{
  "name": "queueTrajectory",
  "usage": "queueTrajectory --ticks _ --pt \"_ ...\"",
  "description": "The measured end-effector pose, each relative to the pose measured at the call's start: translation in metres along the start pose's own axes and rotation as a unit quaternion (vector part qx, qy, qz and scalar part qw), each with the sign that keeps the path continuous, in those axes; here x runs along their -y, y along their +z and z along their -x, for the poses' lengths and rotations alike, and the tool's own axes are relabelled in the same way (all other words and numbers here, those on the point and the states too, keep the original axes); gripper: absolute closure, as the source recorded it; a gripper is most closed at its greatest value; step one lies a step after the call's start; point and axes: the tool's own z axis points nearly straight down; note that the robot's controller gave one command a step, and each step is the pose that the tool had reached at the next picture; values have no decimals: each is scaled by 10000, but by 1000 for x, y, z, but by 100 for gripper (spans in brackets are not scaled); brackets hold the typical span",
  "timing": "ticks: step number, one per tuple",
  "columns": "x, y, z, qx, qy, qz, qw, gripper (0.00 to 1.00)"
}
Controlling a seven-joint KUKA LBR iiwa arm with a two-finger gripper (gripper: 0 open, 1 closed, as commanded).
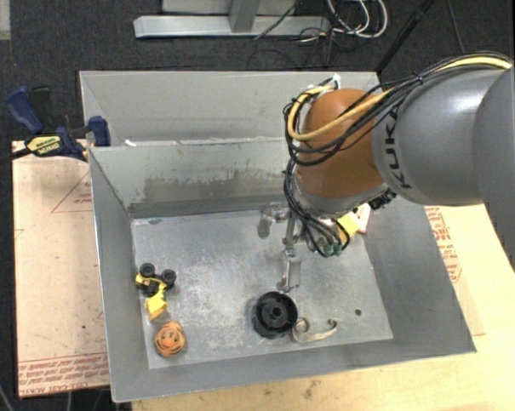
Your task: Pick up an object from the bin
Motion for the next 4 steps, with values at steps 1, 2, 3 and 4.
queueTrajectory --ticks 1,2,3,4 --pt "7 7 -1 -33 -337 -2 9994 0" --pt "18 2 18 83 -1492 -20 9888 0" --pt "18 37 -29 24 -1577 -5 9875 0" --pt "16 50 -49 7 -1127 -3 9936 0"
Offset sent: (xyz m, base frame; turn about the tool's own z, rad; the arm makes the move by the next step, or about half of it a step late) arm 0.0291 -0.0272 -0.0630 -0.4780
